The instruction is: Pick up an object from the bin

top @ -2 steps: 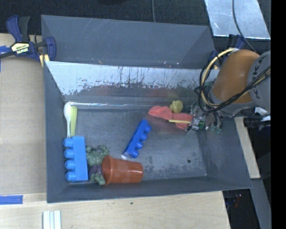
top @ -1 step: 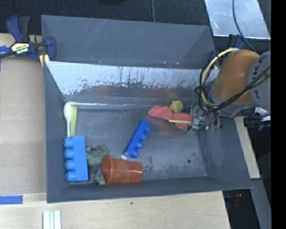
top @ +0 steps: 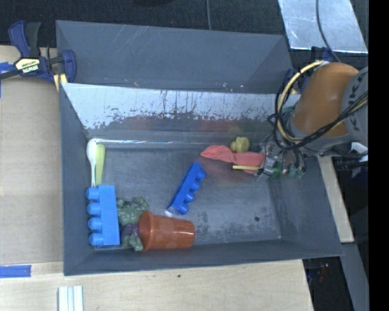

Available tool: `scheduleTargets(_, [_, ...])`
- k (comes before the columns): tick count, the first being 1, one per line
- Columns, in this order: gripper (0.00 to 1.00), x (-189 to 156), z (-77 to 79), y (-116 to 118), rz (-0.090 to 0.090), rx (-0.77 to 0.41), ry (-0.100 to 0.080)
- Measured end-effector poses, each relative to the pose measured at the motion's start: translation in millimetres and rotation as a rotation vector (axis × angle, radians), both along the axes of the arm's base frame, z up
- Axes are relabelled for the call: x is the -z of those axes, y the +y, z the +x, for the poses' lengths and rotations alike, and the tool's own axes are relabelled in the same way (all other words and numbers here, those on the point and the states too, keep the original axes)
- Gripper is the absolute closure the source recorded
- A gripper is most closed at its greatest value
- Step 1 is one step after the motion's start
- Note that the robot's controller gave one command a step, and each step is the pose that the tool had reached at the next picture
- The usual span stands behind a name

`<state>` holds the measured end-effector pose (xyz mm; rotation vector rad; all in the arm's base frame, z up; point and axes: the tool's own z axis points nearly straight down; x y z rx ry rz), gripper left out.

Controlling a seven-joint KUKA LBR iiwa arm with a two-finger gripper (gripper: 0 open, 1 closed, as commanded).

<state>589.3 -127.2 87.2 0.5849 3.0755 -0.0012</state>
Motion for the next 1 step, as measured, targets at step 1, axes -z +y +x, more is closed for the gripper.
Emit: scheduleTargets(1, [1.0,-18.8,1.1,-0.3,-0.001,0.0,-0.004])
